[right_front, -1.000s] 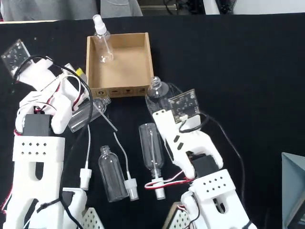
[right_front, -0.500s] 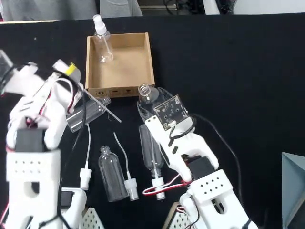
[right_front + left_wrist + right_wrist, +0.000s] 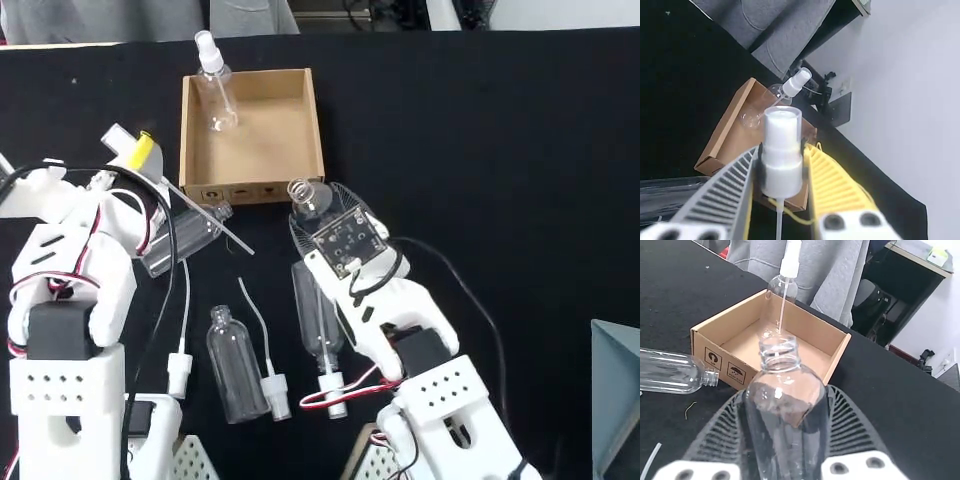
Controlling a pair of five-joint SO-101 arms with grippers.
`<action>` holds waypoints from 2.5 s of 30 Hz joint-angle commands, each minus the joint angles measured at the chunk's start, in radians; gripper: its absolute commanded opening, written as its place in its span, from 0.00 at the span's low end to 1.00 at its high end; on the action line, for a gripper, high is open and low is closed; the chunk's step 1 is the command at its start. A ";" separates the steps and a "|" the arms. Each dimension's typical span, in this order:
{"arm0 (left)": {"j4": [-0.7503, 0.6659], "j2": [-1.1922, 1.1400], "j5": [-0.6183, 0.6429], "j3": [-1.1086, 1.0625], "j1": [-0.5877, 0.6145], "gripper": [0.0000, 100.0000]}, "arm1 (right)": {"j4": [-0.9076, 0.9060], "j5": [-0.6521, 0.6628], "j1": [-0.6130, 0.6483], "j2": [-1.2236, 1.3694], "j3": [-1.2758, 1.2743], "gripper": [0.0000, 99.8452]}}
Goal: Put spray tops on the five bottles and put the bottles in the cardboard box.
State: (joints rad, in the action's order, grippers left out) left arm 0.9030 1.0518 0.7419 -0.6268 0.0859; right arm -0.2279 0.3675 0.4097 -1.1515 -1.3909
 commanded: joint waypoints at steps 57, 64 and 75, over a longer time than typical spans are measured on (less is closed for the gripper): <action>-0.150 0.026 0.092 -0.085 0.091 0.03 | 0.028 0.241 0.227 -0.041 -0.053 0.01; -0.117 0.026 0.091 -0.077 0.064 0.03 | 0.028 0.219 0.227 -0.041 -0.042 0.01; -0.123 0.026 0.091 -0.096 0.039 0.03 | 0.025 0.133 0.226 -0.041 -0.033 0.01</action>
State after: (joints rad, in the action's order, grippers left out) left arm 0.7833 1.0564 0.8309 -0.7250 0.1396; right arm -0.2279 0.5148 0.6260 -1.1515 -1.4569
